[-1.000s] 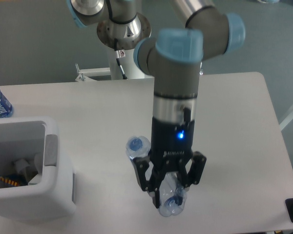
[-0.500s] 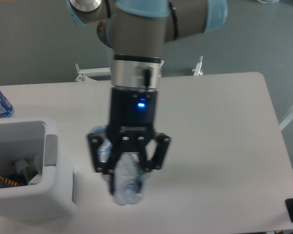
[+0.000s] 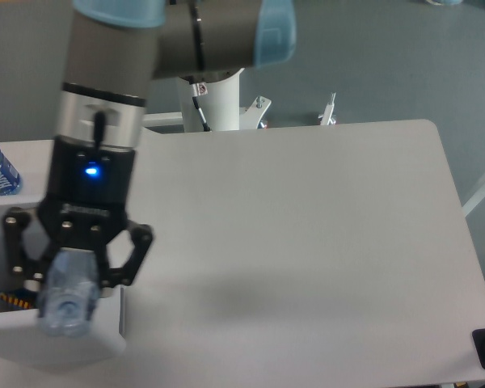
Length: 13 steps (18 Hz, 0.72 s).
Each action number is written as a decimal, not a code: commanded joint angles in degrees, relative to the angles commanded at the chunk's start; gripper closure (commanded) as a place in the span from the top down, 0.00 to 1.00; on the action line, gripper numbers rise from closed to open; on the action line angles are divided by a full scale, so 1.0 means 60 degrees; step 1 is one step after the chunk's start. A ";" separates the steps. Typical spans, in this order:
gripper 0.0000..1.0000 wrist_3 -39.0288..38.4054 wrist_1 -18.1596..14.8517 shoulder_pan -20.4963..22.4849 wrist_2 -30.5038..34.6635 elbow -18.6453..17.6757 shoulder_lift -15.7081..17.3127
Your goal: Place the trash in the trash can
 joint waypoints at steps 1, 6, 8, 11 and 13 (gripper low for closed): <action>0.46 0.0000 0.0000 -0.0117 0.0000 -0.0029 -0.0015; 0.70 0.0000 0.0204 -0.0323 0.0015 -0.0147 -0.0103; 0.98 0.0044 0.0264 -0.0338 0.0015 -0.0161 -0.0118; 1.00 0.0351 0.0264 -0.0323 0.0015 -0.0205 -0.0074; 1.00 0.0352 0.0264 -0.0323 0.0015 -0.0147 -0.0016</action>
